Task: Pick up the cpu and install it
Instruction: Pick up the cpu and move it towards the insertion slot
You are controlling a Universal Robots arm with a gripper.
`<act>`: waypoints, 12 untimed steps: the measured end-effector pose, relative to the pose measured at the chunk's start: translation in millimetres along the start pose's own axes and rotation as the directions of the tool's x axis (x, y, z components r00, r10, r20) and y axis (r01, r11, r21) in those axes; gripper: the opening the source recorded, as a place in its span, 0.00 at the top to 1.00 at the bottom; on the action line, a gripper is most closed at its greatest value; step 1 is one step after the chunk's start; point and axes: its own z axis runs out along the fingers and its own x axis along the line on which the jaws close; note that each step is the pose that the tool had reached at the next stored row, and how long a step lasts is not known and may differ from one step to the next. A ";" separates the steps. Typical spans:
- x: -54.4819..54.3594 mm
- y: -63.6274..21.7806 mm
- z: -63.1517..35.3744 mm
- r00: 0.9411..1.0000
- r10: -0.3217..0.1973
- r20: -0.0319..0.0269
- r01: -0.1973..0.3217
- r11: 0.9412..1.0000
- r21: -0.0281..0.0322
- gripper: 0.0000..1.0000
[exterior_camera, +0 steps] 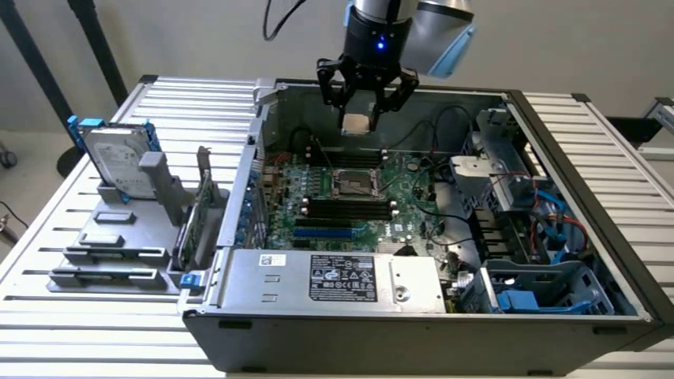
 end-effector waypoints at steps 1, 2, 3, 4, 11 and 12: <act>-1.4 0.9 1.6 1.000 0.000 0.000 0.000 1.000 0.001 0.46; -2.8 1.3 3.3 1.000 0.000 0.000 0.000 1.000 0.002 0.46; -4.2 1.5 5.0 1.000 0.000 0.000 0.000 1.000 0.003 0.46; -5.8 1.8 6.6 1.000 0.000 0.000 0.000 1.000 0.004 0.46; -13.7 1.4 15.4 1.000 0.001 0.000 -0.001 1.000 0.009 0.46; -13.7 1.3 15.4 1.000 0.001 -0.001 -0.001 1.000 0.009 0.46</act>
